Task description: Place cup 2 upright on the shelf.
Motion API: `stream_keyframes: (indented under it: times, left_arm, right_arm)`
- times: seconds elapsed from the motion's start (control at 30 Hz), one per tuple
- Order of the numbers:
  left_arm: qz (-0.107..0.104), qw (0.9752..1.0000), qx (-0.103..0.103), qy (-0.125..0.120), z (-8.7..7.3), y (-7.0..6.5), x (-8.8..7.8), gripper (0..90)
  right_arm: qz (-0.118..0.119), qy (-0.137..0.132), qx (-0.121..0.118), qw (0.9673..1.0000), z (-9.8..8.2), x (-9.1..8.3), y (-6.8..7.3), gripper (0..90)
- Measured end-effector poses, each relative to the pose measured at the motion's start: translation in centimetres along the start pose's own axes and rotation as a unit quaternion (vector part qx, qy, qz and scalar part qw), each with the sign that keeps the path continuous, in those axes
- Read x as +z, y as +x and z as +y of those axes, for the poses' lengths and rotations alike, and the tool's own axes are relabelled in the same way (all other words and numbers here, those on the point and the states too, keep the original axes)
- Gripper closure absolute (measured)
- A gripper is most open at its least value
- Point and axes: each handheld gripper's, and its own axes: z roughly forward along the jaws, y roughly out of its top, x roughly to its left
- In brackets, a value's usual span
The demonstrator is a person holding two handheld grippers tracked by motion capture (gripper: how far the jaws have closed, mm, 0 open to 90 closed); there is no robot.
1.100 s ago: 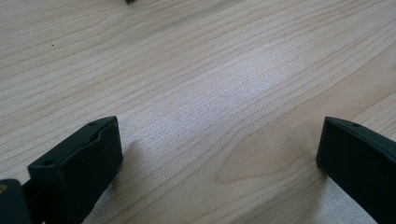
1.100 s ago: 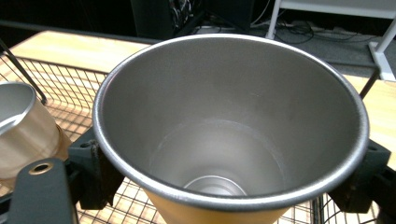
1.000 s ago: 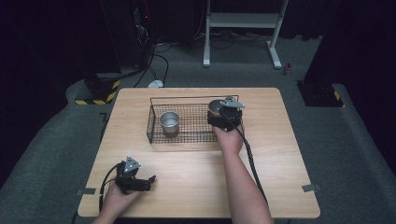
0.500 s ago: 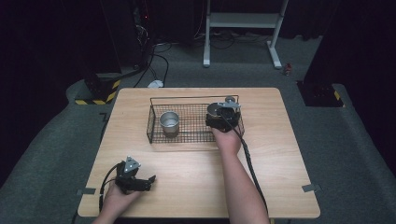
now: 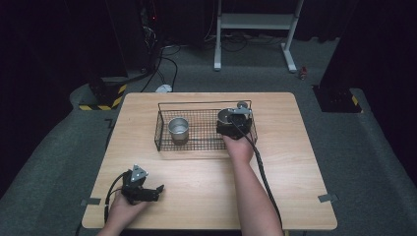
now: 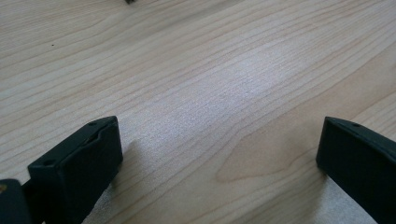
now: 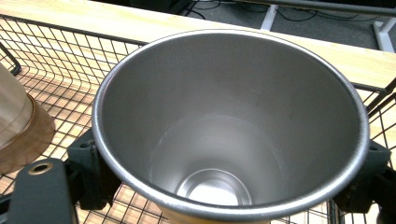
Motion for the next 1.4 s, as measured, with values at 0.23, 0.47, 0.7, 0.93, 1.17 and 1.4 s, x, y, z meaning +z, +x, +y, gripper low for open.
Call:
stream_keyframes:
  times: [0.23, 0.47, 0.7, 0.93, 1.17, 1.4]
  left_arm:
    - [0.0, 1.0, -0.002, 0.0, 0.0, 0.0, 0.0, 0.8]
    - [0.0, 1.0, -0.001, -0.001, 0.0, 0.0, 0.0, 0.8]
    - [0.0, 1.0, -0.002, 0.0, 0.0, 0.0, 0.0, 0.8]
    - [0.0, 1.0, -0.002, 0.0, 0.0, 0.0, 0.0, 0.7]
    - [-0.001, 1.0, 0.001, 0.001, 0.0, 0.0, 0.0, 0.7]
    - [-0.001, 1.0, 0.002, 0.002, 0.0, 0.0, 0.0, 0.7]
  right_arm:
    - [0.003, 0.009, -0.006, 0.9999, -0.2, 0.0, 0.2, 14.2]
    - [0.007, 0.007, -0.008, 0.9999, -0.1, -0.2, 0.3, 10.5]
    - [0.009, 0.009, -0.01, 0.9999, -0.1, -0.6, 0.1, 9.2]
    - [0.01, 0.002, -0.011, 0.9999, -0.1, -1.1, 0.2, 9.1]
    - [0.01, -0.003, -0.009, 0.9999, -0.6, -1.6, -0.2, 9.1]
    - [0.016, -0.015, -0.013, 0.9997, -1.1, -2.5, -0.3, 9.1]
